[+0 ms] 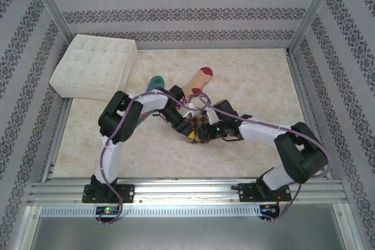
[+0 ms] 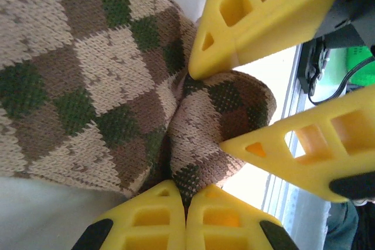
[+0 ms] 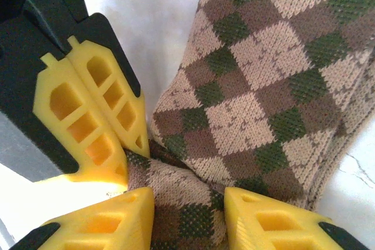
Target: Roll the socks
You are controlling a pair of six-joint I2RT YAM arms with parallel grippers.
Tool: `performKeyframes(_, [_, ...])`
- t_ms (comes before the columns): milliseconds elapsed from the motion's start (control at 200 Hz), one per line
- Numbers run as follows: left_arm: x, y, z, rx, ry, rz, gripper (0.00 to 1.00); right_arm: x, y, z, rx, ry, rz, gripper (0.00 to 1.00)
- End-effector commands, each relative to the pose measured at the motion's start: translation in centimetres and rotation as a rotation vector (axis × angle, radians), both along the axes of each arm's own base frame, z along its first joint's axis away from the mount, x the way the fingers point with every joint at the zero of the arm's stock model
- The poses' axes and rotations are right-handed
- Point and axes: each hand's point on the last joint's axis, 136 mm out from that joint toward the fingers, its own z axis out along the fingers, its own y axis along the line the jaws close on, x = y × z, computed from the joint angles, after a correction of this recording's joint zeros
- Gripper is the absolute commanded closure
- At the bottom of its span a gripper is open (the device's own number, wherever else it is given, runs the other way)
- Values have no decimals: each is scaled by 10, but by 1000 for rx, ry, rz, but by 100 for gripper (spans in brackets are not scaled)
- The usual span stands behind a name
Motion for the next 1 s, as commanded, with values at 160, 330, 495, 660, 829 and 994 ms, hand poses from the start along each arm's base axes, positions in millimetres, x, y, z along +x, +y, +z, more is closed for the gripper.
performKeyframes(160, [22,11,-11,24,-181,37,92,-19,-14,-28,-156,107,1,90])
performKeyframes(330, [27,17,19,-78,-499,6,86,-19,-27,-41,-200,195,-37,99])
performKeyframes(495, [24,19,53,-219,-804,-32,79,-24,-30,-52,-194,280,-49,100])
performKeyframes(660, [8,19,64,-274,-1129,-135,70,-25,-29,-55,-190,325,-35,100])
performKeyframes(829, [-3,12,54,-166,-1429,-278,60,-24,-27,-55,-185,340,-25,100])
performKeyframes(994, [-7,6,33,-82,-1443,-404,57,-24,-27,-56,-181,355,-18,100])
